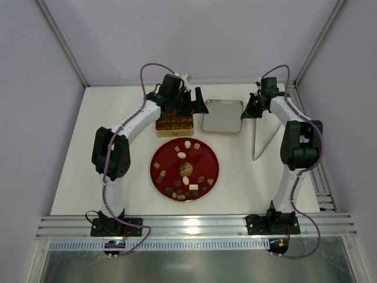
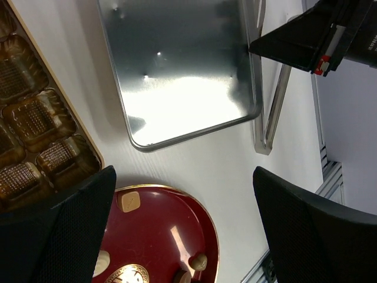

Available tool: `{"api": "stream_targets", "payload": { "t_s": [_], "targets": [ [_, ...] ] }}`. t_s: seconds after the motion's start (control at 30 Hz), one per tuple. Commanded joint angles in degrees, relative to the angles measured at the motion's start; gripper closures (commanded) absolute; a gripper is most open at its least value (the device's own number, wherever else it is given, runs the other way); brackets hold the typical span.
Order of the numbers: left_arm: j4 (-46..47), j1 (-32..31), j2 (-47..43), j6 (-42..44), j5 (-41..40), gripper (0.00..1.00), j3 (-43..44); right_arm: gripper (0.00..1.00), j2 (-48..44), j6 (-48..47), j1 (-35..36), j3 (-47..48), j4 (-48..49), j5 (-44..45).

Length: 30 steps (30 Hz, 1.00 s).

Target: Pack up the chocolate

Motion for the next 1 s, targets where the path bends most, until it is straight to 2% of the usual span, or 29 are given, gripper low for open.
{"api": "stream_targets", "payload": {
  "t_s": [0.0,0.33,0.6,0.97],
  "targets": [
    [-0.01,0.3,1.32,0.15,1.93,0.05,3.16,0.96,-5.46,1.49,-2.03,-1.06,2.39,-3.82],
    [-0.71,1.35,3.08,0.06,2.63,0.04,5.53,0.96,-13.89,3.07,-3.26,-6.51,3.71,-7.6],
    [-0.45,2.06,5.36,-1.43,7.55,0.04,8.96,0.96,-19.0,5.53,-3.26,-10.47,5.38,-12.0],
    [9.03,2.5,5.37,-9.77,13.53,0.08,5.98,0.96,-23.48,7.38,-3.0,-13.9,6.79,-15.61]
  ]
}}
